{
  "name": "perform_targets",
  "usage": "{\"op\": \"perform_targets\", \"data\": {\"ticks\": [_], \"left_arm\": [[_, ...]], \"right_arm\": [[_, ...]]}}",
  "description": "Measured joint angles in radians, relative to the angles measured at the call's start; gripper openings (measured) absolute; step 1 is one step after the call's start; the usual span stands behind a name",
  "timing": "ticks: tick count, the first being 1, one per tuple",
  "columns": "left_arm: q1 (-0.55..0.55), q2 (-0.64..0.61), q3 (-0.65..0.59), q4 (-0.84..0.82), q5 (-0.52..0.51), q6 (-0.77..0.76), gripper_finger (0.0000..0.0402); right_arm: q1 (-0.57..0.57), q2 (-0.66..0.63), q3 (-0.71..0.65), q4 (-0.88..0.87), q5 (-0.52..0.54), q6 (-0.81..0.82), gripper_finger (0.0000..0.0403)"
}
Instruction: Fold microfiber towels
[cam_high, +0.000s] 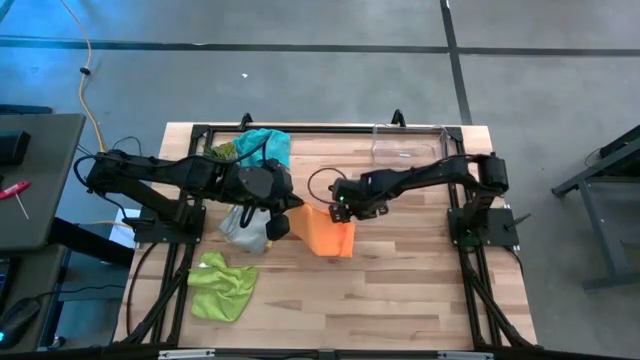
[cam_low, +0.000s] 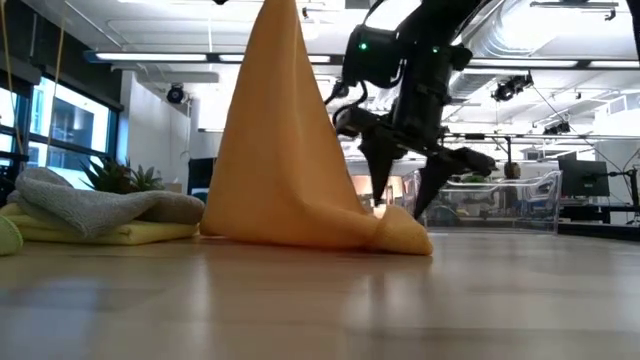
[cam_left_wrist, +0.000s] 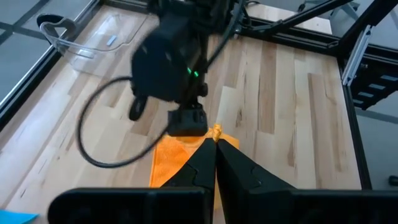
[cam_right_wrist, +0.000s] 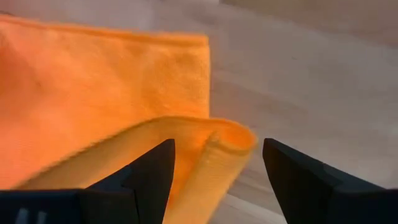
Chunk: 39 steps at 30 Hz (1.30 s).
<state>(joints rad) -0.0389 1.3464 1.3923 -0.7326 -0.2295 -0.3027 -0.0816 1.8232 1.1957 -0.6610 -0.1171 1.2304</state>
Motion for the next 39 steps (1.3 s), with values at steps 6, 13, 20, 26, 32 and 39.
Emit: {"op": "perform_targets", "data": {"ticks": [6, 13, 20, 26, 32, 39], "left_arm": [[0.000, 0.000, 0.000, 0.005, -0.003, 0.011, 0.0000], [0.000, 0.000, 0.000, 0.005, -0.002, 0.010, 0.0000], [0.000, 0.000, 0.000, 0.004, -0.006, 0.002, 0.0000], [0.000, 0.000, 0.000, 0.004, -0.015, 0.000, 0.0000], [0.000, 0.000, 0.000, 0.004, -0.017, 0.000, 0.0000], [0.000, 0.000, 0.000, 0.004, -0.017, 0.000, 0.0000]], "right_arm": [[0.013, 0.035, -0.001, -0.051, 0.017, 0.005, 0.0236], [0.013, 0.035, 0.039, -0.227, 0.039, -0.062, 0.0236], [0.035, 0.034, 0.056, -0.332, 0.050, -0.105, 0.0236], [0.052, 0.034, 0.017, -0.214, 0.021, -0.036, 0.0236], [0.064, 0.034, 0.001, -0.198, 0.039, 0.012, 0.0231], [0.064, 0.034, 0.000, -0.191, 0.039, 0.025, 0.0170]]}}
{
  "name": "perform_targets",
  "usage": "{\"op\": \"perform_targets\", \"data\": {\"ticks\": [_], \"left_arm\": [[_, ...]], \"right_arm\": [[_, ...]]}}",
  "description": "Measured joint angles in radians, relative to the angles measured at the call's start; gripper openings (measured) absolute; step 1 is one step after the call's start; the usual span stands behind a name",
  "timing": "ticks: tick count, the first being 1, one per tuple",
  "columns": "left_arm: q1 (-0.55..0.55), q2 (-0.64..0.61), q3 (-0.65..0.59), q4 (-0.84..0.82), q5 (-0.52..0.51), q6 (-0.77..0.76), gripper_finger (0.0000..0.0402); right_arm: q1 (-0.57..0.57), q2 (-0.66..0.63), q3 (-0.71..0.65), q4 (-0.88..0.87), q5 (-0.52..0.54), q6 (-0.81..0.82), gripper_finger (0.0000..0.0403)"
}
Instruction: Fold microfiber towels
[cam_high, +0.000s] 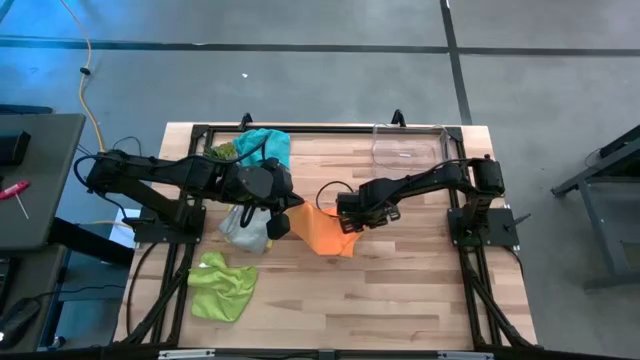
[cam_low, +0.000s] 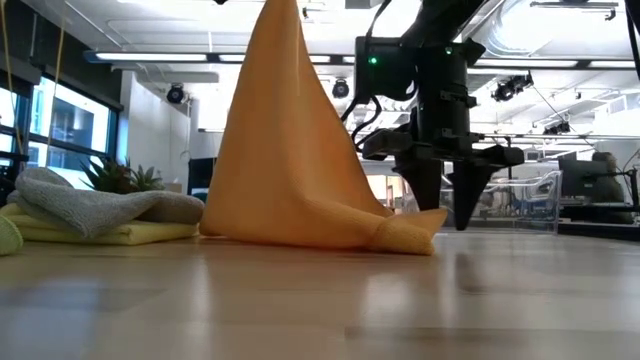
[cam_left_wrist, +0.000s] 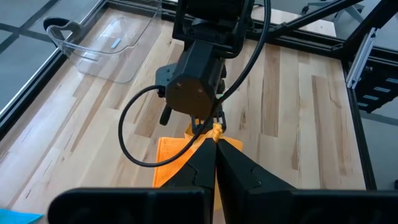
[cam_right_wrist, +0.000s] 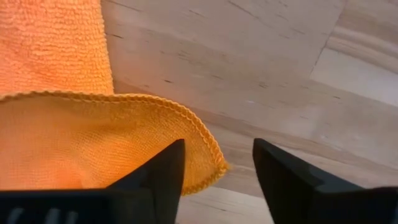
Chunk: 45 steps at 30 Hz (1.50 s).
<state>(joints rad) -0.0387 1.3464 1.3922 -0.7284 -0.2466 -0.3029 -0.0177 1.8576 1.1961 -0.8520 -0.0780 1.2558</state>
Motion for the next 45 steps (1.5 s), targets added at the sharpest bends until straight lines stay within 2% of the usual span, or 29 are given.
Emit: {"op": "perform_targets", "data": {"ticks": [9, 15, 19, 24, 30, 36, 40, 45], "left_arm": [[0.000, 0.000, 0.000, -0.001, 0.000, 0.000, 0.0000], [0.000, 0.000, 0.000, -0.006, 0.000, 0.000, 0.0000], [0.000, 0.000, 0.000, -0.006, -0.033, 0.000, 0.0000], [0.020, -0.004, 0.040, -0.011, -0.049, 0.049, 0.0000], [0.084, -0.006, 0.225, -0.033, -0.058, 0.135, 0.0000], [0.122, -0.008, 0.360, -0.147, -0.172, 0.227, 0.0000], [0.132, -0.007, 0.350, -0.195, -0.184, 0.203, 0.0000], [0.128, -0.005, 0.223, -0.184, -0.195, 0.137, 0.0000]], "right_arm": [[0.001, -0.007, -0.001, -0.008, 0.004, -0.026, 0.0063], [0.015, -0.088, -0.001, -0.063, 0.082, -0.035, 0.0005], [0.019, -0.172, -0.001, -0.129, 0.125, -0.067, 0.0003], [0.058, -0.330, -0.001, -0.181, 0.237, -0.117, 0.0001], [0.140, -0.566, -0.001, -0.176, 0.422, -0.298, 0.0001], [0.225, -0.770, -0.001, -0.148, 0.607, -0.481, 0.0000], [0.257, -0.841, -0.001, -0.084, 0.623, -0.674, 0.0000], [0.270, -0.871, -0.001, 0.031, 0.622, -0.909, 0.0000]]}}
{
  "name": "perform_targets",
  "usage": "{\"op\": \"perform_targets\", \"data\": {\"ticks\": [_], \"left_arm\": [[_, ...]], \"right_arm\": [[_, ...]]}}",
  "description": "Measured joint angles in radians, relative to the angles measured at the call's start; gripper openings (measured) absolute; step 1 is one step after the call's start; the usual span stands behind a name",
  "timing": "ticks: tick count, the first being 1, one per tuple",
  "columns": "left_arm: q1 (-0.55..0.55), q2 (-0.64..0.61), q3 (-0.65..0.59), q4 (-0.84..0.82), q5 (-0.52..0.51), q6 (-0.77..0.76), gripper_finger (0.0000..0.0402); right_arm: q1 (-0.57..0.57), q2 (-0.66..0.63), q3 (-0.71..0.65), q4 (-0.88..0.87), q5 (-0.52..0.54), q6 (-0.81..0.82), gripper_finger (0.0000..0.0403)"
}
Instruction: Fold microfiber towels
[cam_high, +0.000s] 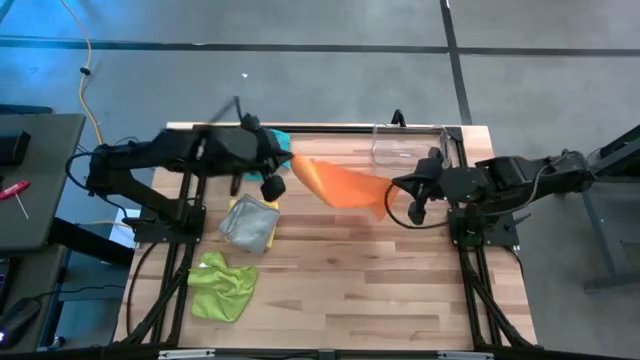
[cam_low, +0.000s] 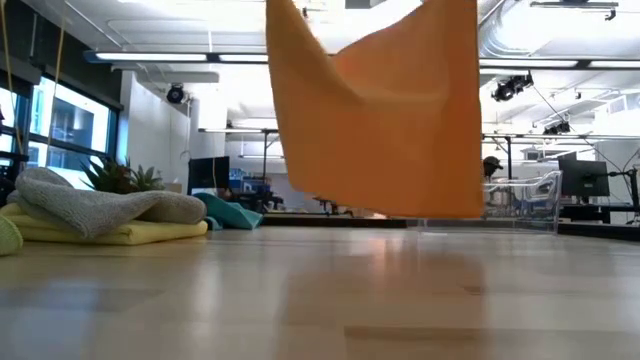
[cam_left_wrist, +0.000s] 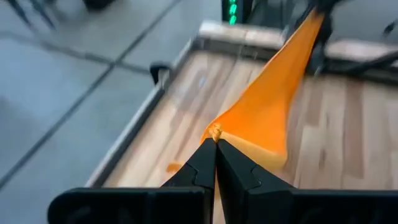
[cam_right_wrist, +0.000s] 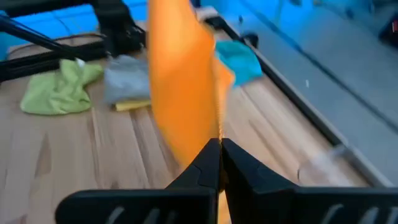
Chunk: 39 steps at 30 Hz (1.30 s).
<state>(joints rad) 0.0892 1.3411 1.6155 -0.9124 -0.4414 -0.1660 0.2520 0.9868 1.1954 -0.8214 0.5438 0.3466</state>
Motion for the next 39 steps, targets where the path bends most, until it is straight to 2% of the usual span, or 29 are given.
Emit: {"op": "perform_targets", "data": {"ticks": [4, 9, 13, 19, 24, 28, 31, 35, 39], "left_arm": [[-0.020, -0.008, -0.097, 0.016, -0.093, -0.041, 0.0000], [-0.026, -0.014, -0.113, 0.034, -0.141, -0.052, 0.0000], [-0.017, -0.021, -0.111, 0.048, -0.179, 0.002, 0.0000], [-0.016, -0.054, -0.109, 0.046, -0.201, 0.013, 0.0000], [-0.026, -0.057, -0.133, 0.046, -0.158, -0.047, 0.0000], [-0.061, -0.055, -0.235, 0.067, -0.159, -0.145, 0.0000], [-0.089, -0.055, -0.336, 0.161, -0.192, -0.198, 0.0000], [-0.082, -0.054, -0.407, 0.248, -0.225, -0.156, 0.0000], [-0.039, -0.054, -0.415, 0.263, -0.240, -0.051, 0.0000]], "right_arm": [[-0.008, 0.001, 0.000, -0.017, -0.064, -0.109, 0.0000], [-0.028, -0.002, 0.000, -0.043, -0.074, -0.198, 0.0000], [-0.063, -0.001, 0.000, -0.165, -0.080, -0.234, 0.0000], [-0.081, -0.022, 0.000, -0.359, -0.075, -0.198, 0.0000], [-0.082, -0.069, 0.000, -0.354, -0.059, -0.242, 0.0000], [-0.093, -0.100, 0.000, -0.324, -0.029, -0.282, 0.0000], [-0.113, -0.106, 0.000, -0.311, -0.031, -0.354, 0.0000], [-0.169, -0.105, 0.000, -0.301, -0.030, -0.445, 0.0000], [-0.230, -0.121, 0.000, -0.280, -0.047, -0.591, 0.0000]]}}
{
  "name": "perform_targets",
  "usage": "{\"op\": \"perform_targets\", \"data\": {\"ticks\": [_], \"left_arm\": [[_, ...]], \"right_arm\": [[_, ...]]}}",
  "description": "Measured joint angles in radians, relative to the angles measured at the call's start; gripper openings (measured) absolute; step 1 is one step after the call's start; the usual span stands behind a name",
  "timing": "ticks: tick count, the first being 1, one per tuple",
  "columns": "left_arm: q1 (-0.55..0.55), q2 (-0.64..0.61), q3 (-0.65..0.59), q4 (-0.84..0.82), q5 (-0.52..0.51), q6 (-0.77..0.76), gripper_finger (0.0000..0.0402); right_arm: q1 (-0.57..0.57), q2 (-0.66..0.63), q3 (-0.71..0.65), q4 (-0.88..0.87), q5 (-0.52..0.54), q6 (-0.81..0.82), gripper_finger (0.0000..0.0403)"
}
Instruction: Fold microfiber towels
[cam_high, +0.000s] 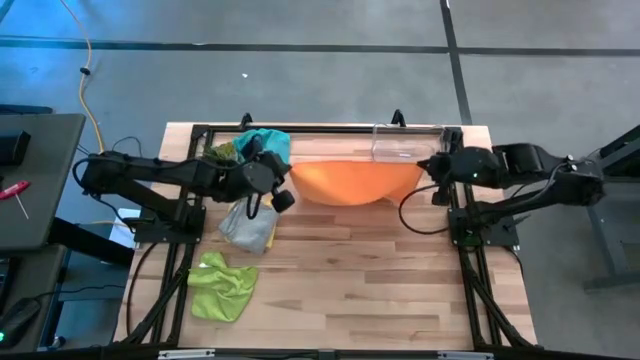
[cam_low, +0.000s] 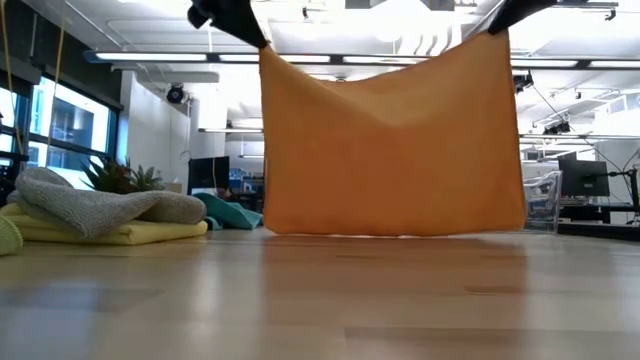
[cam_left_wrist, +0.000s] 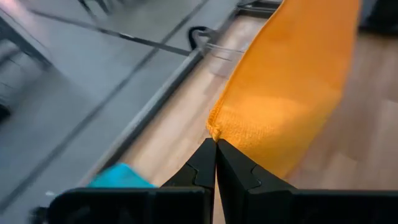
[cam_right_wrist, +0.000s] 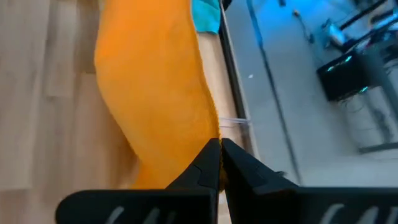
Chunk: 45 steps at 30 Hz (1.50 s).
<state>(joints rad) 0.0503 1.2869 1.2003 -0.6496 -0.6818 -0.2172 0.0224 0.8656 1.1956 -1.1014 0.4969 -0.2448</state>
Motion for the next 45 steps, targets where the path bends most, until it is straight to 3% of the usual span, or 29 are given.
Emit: {"op": "perform_targets", "data": {"ticks": [5, 9, 21, 24, 31, 38, 45], "left_arm": [[0.048, -0.017, 0.001, 0.014, -0.005, 0.111, 0.0000], [-0.002, -0.009, 0.000, -0.021, 0.019, 0.100, 0.0000], [-0.264, 0.002, -0.239, 0.012, 0.104, -0.319, 0.0000], [-0.319, 0.002, -0.296, 0.046, 0.100, -0.417, 0.0000], [-0.408, 0.002, -0.338, 0.079, 0.116, -0.588, 0.0000], [-0.479, 0.051, -0.339, 0.081, 0.166, -0.649, 0.0000], [-0.502, 0.148, -0.338, 0.142, 0.353, -0.715, 0.0000]], "right_arm": [[-0.056, -0.027, 0.000, 0.022, -0.075, 0.020, 0.0000], [-0.027, -0.019, 0.000, -0.017, -0.156, 0.129, 0.0000], [0.282, 0.192, 0.000, -0.110, -0.191, 0.401, 0.0000], [0.381, 0.249, -0.066, -0.032, -0.205, 0.511, 0.0000], [0.603, 0.332, -0.318, 0.381, -0.249, 0.848, 0.0000], [0.710, 0.456, -0.327, 0.387, -0.321, 0.957, 0.0000], [0.774, 0.471, -0.327, 0.460, -0.321, 1.032, 0.0000]]}}
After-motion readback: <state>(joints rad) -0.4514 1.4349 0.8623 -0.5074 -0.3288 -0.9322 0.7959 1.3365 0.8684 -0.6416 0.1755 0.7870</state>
